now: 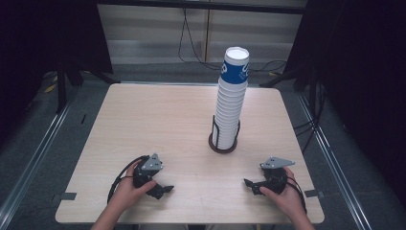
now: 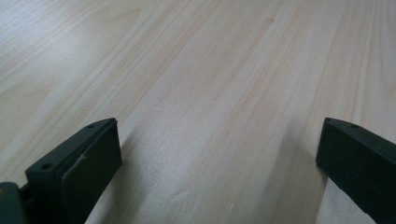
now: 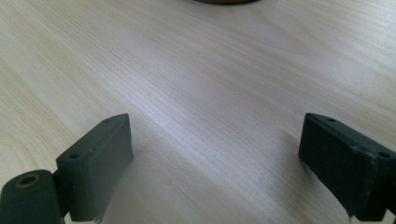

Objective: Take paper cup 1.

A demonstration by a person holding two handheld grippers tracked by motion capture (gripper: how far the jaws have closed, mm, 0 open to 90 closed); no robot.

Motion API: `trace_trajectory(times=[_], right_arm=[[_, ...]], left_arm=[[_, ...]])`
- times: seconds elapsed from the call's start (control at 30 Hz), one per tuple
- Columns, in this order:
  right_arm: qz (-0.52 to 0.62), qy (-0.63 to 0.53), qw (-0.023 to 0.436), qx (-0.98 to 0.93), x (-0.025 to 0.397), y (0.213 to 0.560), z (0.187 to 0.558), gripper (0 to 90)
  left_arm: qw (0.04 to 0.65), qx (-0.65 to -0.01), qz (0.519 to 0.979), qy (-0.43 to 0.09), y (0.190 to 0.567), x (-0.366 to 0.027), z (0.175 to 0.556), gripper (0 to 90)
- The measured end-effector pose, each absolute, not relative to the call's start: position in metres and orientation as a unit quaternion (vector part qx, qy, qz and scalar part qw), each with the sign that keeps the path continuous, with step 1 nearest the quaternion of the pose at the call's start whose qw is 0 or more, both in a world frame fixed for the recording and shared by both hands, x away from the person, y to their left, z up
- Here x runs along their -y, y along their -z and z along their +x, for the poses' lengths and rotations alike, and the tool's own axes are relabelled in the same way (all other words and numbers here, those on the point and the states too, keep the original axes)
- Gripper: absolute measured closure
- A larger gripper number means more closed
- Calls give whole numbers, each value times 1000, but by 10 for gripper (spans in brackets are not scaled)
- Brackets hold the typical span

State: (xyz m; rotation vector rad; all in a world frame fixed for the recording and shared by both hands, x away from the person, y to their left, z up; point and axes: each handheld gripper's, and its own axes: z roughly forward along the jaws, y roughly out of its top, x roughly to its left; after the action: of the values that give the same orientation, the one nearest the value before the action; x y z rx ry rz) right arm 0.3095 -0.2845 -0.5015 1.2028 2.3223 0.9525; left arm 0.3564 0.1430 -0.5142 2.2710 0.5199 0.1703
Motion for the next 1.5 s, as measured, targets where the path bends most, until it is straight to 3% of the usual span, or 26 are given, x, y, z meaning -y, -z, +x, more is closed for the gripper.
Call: trace_trajectory(times=[0.43, 0.53, 0.67, 0.73, 0.77, 1.17, 1.5], right_arm=[[420, -343, 171, -822, 286, 501, 309, 117], [422, -348, 162, -821, 288, 496, 309, 144], [414, -358, 165, -820, 286, 486, 306, 143], [398, -353, 164, -831, 283, 481, 309, 143], [398, -358, 159, -829, 282, 479, 310, 143], [381, -359, 146, -839, 276, 453, 324, 149], [364, -367, 158, -841, 269, 402, 344, 152]], left_arm=[[385, -224, 892, -72, 513, -146, 352, 0], [383, -255, 886, -56, 510, -149, 349, 0], [372, -260, 889, -59, 506, -152, 346, 53], [385, -268, 882, -42, 504, -152, 347, 176], [384, -271, 882, -38, 504, -152, 348, 146], [395, -279, 875, -14, 489, -145, 363, 159], [391, -265, 881, -14, 467, -131, 379, 163]])
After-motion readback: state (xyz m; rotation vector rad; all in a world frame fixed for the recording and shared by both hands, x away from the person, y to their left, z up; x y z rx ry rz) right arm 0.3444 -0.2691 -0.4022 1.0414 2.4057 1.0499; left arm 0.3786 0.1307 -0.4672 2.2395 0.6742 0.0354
